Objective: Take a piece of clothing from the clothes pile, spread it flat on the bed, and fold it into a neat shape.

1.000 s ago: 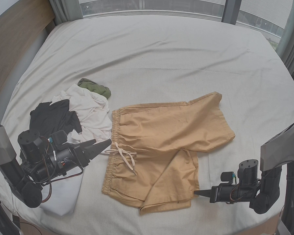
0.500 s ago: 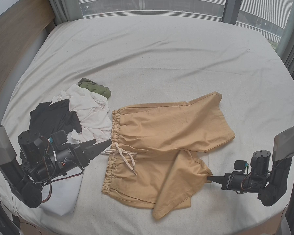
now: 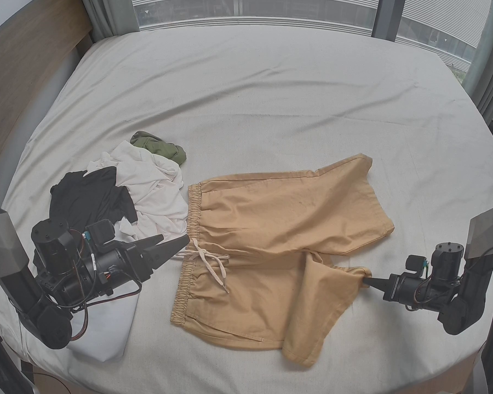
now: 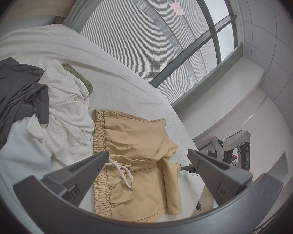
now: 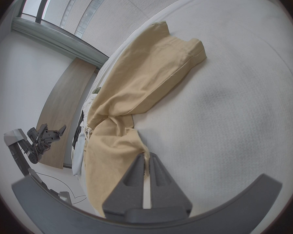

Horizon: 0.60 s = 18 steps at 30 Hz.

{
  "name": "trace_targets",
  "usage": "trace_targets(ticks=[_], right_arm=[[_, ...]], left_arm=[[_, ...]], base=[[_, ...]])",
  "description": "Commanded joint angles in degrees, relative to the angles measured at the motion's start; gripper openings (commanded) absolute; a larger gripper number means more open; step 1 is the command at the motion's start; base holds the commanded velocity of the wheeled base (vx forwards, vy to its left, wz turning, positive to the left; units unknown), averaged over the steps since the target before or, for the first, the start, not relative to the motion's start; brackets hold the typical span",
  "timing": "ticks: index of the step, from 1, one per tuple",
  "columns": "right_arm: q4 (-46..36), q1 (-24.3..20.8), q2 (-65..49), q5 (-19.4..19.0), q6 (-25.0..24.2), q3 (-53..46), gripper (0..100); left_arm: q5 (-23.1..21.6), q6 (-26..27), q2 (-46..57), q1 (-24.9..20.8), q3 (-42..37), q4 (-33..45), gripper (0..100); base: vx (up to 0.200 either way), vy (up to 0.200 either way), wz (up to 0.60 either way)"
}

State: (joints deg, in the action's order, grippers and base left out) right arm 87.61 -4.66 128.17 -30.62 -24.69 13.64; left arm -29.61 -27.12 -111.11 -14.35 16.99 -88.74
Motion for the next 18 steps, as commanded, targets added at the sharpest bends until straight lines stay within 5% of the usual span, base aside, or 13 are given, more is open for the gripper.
trace_targets(ticks=[1,18], right_arm=[[0.01,2.02,-0.47,0.04,0.96,1.39,0],[0.01,7.21,-0.47,0.04,4.30,5.43,0]], left_arm=[[-0.01,-0.03,-0.08,0.02,-0.03,-0.03,100],[0.08,0.05,-0.78,-0.15,0.06,-0.03,100]], base=[[0.000,0.000,0.00],[0.000,0.000,0.00]])
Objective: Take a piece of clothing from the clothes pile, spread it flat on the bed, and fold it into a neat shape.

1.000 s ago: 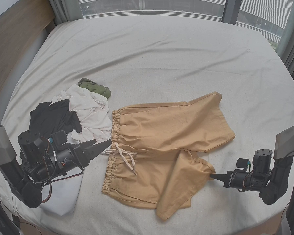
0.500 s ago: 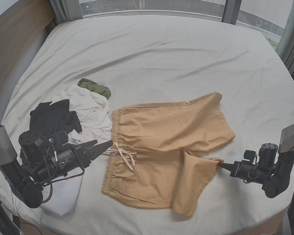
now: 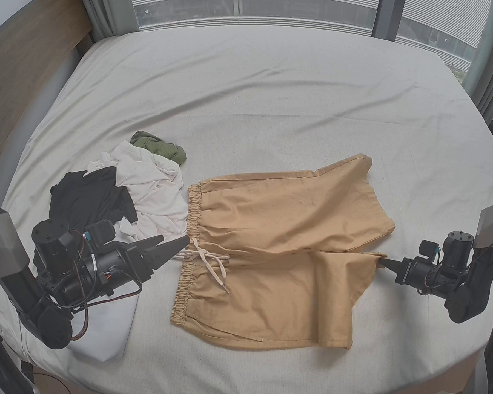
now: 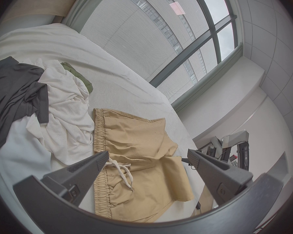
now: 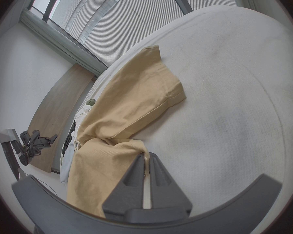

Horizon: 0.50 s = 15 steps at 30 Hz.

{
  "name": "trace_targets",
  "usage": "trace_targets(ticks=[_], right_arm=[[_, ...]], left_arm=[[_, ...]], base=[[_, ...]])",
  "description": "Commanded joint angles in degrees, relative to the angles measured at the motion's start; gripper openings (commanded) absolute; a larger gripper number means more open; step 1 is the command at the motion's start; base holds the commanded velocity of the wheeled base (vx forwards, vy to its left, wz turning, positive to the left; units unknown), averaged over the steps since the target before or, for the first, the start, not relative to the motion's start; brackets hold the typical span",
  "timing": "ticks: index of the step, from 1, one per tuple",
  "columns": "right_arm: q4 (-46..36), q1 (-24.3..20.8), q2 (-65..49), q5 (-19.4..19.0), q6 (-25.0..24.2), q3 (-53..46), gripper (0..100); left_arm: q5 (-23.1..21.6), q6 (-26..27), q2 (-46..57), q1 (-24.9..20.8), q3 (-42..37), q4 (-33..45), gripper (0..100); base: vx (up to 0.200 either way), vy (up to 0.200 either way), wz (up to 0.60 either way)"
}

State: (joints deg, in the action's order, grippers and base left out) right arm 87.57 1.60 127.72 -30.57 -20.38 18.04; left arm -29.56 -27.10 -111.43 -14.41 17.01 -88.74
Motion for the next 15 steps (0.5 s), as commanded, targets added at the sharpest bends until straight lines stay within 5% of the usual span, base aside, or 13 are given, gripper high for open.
trace_targets(ticks=[1,15], right_arm=[[0.06,1.13,-0.02,-0.10,-0.01,1.38,0],[0.50,1.13,-0.19,-0.10,0.08,3.23,0]], left_arm=[[-0.06,0.03,-0.45,-0.09,-0.04,-0.03,100],[-0.06,0.03,-0.45,-0.09,-0.04,-0.03,100]], base=[[0.000,0.000,0.00],[0.000,0.000,0.00]])
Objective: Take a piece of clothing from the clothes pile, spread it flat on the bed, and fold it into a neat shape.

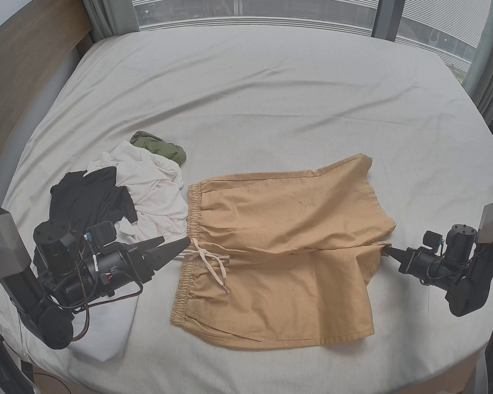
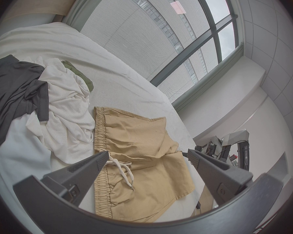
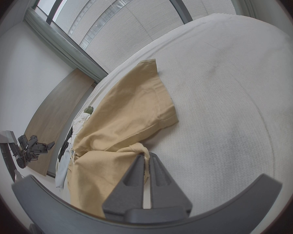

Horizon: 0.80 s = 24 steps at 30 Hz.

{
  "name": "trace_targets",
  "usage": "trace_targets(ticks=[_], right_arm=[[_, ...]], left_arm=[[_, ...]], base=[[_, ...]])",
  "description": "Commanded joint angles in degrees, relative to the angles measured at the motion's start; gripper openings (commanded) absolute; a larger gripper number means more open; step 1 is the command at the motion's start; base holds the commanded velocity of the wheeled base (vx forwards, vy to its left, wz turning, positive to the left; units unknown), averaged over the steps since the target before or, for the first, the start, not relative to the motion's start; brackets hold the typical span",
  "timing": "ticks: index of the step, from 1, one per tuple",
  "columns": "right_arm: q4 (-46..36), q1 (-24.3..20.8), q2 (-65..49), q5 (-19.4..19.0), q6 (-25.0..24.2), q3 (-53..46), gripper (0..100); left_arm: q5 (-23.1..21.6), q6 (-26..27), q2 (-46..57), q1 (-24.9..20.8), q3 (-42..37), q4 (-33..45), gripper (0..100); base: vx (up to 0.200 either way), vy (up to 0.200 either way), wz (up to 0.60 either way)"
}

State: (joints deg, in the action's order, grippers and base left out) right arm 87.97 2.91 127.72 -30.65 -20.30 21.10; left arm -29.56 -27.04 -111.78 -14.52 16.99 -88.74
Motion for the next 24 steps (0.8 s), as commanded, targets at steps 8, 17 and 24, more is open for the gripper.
trace_targets(ticks=[8,17,24], right_arm=[[0.01,0.25,-0.89,-0.11,-0.09,1.22,0],[0.10,0.34,-0.89,-0.03,-0.18,1.66,0],[0.01,0.87,-0.89,-0.03,-0.18,2.19,0]], left_arm=[[0.03,-0.03,-0.11,0.02,-0.03,-0.03,100],[0.03,-0.03,-0.11,0.02,-0.03,-0.03,100],[0.03,-0.03,-0.11,0.02,-0.03,-0.03,100]], base=[[0.000,0.000,0.00],[0.000,0.000,0.00],[0.000,0.000,0.00]])
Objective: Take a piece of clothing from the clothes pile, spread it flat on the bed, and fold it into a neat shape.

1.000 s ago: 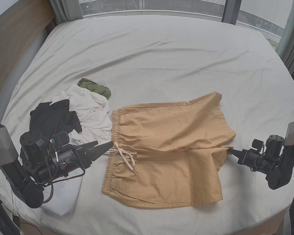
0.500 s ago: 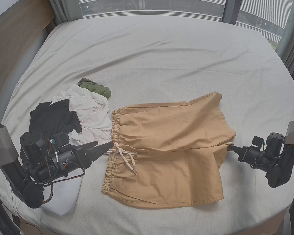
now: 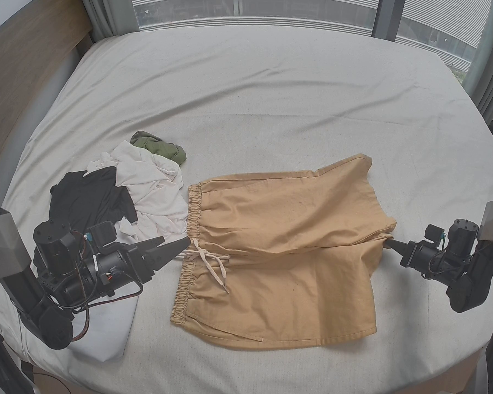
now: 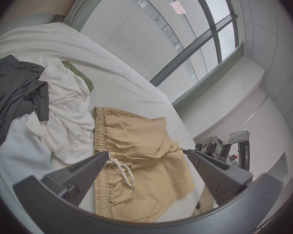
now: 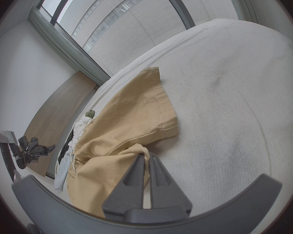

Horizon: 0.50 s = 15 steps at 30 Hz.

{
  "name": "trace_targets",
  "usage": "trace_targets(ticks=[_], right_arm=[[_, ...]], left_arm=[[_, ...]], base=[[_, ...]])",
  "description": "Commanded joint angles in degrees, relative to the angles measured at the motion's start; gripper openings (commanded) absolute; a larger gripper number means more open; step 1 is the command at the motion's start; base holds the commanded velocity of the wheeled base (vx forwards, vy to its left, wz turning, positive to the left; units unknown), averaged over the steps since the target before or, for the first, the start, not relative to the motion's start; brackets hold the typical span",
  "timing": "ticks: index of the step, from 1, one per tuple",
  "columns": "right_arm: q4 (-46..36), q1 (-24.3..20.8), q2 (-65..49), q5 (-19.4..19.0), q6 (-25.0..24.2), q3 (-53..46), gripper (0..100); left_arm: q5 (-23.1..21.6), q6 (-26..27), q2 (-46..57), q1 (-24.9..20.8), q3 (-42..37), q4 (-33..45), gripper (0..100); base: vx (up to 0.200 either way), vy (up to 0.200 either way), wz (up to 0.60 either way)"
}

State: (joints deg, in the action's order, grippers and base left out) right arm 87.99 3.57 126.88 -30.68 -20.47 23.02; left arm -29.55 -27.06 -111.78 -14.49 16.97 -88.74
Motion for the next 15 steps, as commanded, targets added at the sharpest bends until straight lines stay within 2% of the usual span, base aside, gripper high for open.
trace_targets(ticks=[1,10,11,15], right_arm=[[-0.01,0.38,-0.05,-0.08,-0.01,0.19,0],[0.07,0.12,0.47,0.01,0.08,0.19,0],[0.07,0.12,0.39,0.01,0.08,0.28,100],[0.07,0.12,0.39,0.10,0.08,0.45,100]], left_arm=[[0.02,-0.01,-0.11,-0.01,-0.01,-0.03,100],[0.02,-0.10,-0.11,0.08,-0.01,-0.03,100],[0.02,-0.01,-0.11,-0.01,-0.01,-0.03,100],[0.02,-0.01,-0.11,-0.01,-0.01,-0.03,100]], base=[[0.000,0.000,0.00],[0.000,0.000,0.00],[0.000,0.000,0.00],[0.000,0.000,0.00]])
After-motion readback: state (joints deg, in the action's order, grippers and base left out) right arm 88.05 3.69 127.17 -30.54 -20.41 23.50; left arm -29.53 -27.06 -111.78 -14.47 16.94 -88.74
